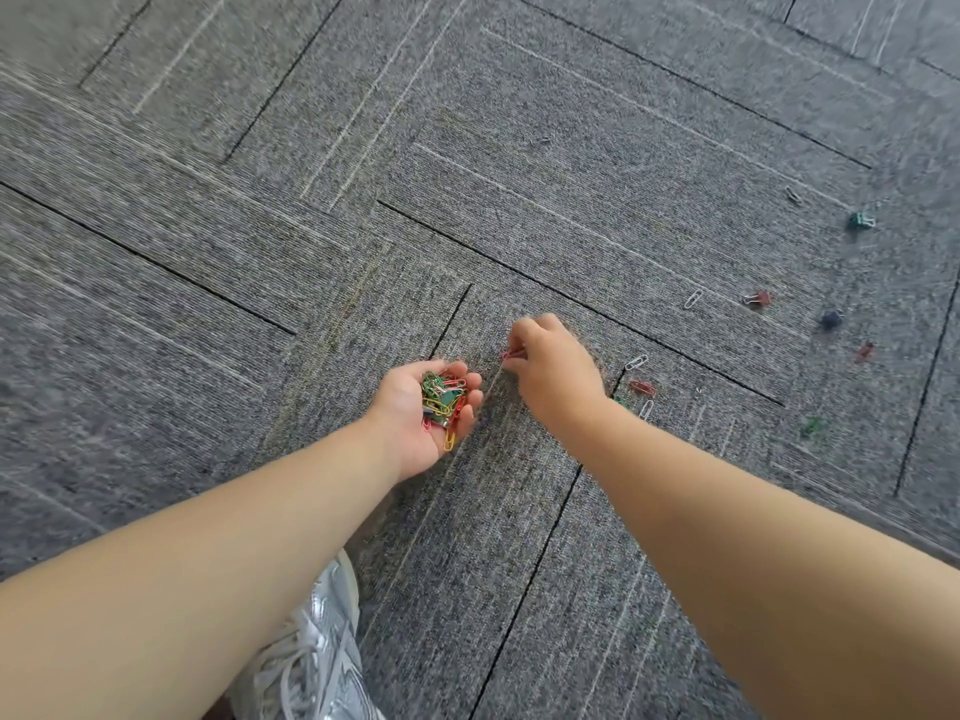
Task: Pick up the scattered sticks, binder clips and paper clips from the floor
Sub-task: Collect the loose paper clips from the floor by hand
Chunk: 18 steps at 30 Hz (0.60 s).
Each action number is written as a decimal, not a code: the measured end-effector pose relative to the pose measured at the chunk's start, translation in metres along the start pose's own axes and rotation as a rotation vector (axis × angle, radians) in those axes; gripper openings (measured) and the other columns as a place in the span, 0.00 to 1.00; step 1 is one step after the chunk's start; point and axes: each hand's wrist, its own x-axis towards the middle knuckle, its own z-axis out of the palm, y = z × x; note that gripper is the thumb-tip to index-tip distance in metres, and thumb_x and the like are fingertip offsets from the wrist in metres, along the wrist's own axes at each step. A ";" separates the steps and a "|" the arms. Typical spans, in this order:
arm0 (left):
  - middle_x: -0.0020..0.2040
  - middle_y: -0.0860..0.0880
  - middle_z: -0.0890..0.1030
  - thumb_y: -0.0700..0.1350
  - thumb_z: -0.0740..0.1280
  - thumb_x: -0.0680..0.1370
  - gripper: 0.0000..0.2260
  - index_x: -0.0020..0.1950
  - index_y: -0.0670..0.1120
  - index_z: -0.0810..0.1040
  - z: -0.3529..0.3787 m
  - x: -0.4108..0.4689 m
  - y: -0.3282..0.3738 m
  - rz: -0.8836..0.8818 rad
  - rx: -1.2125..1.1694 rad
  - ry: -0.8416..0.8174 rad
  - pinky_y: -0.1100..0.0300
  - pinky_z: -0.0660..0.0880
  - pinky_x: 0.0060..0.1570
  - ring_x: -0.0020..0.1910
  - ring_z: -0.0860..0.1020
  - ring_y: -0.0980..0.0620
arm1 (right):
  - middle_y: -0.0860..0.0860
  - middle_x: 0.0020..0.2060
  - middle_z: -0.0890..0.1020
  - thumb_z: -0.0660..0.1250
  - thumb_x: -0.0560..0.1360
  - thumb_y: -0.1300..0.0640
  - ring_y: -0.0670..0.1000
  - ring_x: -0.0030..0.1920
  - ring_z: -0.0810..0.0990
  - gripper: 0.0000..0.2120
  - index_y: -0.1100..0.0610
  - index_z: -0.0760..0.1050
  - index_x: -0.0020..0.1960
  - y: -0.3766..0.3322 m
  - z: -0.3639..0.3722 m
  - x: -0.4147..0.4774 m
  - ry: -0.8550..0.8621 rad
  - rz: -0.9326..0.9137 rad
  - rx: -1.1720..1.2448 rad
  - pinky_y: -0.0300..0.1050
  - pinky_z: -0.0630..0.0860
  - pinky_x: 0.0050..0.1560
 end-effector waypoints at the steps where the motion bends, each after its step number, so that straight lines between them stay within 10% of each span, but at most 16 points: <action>1: 0.32 0.46 0.80 0.44 0.57 0.80 0.14 0.38 0.43 0.75 0.000 -0.001 0.001 0.000 0.009 -0.002 0.66 0.73 0.23 0.28 0.77 0.50 | 0.52 0.52 0.74 0.64 0.78 0.59 0.54 0.50 0.74 0.06 0.58 0.73 0.54 0.001 0.000 0.002 -0.003 -0.013 -0.027 0.48 0.75 0.45; 8: 0.34 0.44 0.81 0.44 0.56 0.81 0.15 0.42 0.42 0.77 0.004 0.003 -0.002 -0.004 0.042 -0.036 0.62 0.78 0.30 0.30 0.79 0.49 | 0.52 0.45 0.78 0.62 0.77 0.64 0.51 0.44 0.75 0.04 0.57 0.71 0.45 0.006 -0.015 -0.017 0.098 0.082 0.250 0.48 0.75 0.46; 13: 0.33 0.42 0.82 0.45 0.57 0.81 0.15 0.41 0.41 0.78 0.023 0.001 -0.019 -0.090 0.116 -0.099 0.61 0.78 0.29 0.28 0.80 0.48 | 0.48 0.41 0.82 0.71 0.72 0.62 0.44 0.40 0.77 0.03 0.59 0.82 0.46 0.011 -0.031 -0.069 0.218 -0.178 0.423 0.34 0.74 0.44; 18: 0.38 0.42 0.82 0.44 0.58 0.80 0.14 0.41 0.41 0.78 0.036 0.001 -0.027 -0.130 0.153 -0.167 0.62 0.78 0.28 0.32 0.81 0.47 | 0.48 0.70 0.68 0.66 0.77 0.51 0.51 0.71 0.64 0.22 0.53 0.69 0.70 0.081 -0.033 -0.059 0.120 0.214 0.202 0.49 0.62 0.71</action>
